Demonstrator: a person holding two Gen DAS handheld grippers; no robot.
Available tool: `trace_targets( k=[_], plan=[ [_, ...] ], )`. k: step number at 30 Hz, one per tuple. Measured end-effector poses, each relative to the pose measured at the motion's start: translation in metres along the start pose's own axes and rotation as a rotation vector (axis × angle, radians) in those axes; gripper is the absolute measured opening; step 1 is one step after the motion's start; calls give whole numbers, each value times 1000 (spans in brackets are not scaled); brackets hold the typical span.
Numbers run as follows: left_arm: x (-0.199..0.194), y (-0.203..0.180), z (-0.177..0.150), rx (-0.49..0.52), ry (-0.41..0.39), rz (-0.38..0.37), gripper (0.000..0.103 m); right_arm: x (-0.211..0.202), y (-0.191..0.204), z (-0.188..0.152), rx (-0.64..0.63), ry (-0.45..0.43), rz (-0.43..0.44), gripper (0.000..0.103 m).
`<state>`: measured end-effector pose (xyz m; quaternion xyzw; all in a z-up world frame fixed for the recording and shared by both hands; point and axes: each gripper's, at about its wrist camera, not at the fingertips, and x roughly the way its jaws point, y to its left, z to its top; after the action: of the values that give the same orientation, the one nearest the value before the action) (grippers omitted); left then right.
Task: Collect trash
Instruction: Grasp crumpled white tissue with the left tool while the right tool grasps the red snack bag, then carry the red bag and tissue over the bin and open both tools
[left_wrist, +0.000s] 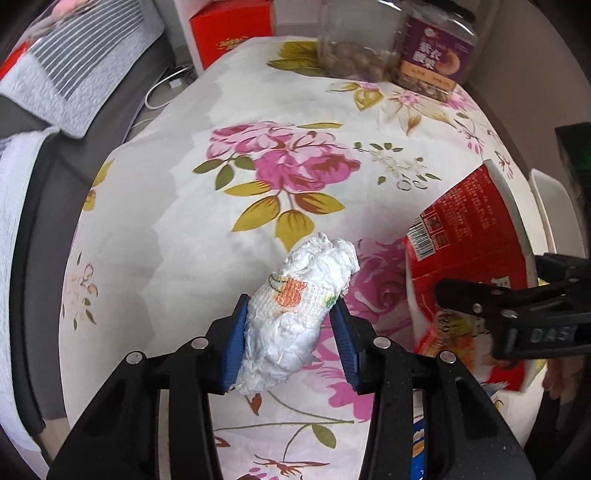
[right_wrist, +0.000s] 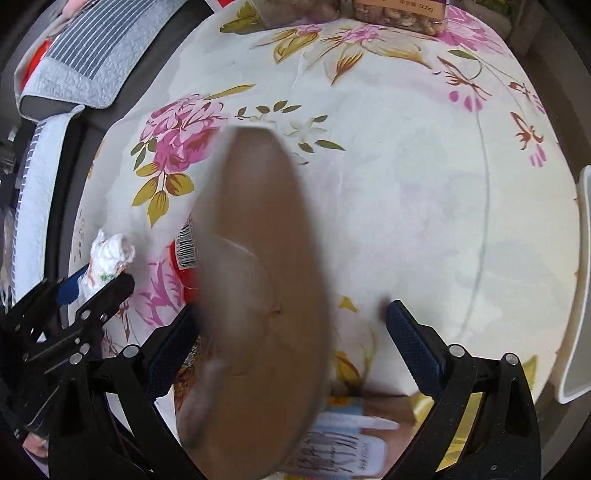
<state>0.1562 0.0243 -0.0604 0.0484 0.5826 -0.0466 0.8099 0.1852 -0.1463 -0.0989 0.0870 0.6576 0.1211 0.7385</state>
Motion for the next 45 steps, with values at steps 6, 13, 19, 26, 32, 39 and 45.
trace_targets(
  k=[6, 13, 19, 26, 32, 39, 45],
  plan=[
    [-3, 20, -1, -65, -23, 5, 43, -9, 20, 2, -28, -57, 52, 40],
    [-17, 38, 5, -160, -103, 36, 43, -42, 43, 11, -102, -245, -3, 39],
    [-43, 37, 11, -189, -228, 81, 43, -83, 57, 12, -176, -446, -64, 39],
    [-76, 20, 13, -199, -386, 155, 44, -118, 54, 1, -212, -622, -137, 39],
    [-95, 11, 12, -237, -460, 185, 44, -134, 54, -9, -237, -712, -190, 39],
    [-109, -4, 9, -246, -506, 206, 44, -150, 46, -20, -238, -758, -212, 39],
    [-120, -22, 9, -239, -542, 202, 44, -163, 31, -28, -220, -780, -207, 38]
  ],
)
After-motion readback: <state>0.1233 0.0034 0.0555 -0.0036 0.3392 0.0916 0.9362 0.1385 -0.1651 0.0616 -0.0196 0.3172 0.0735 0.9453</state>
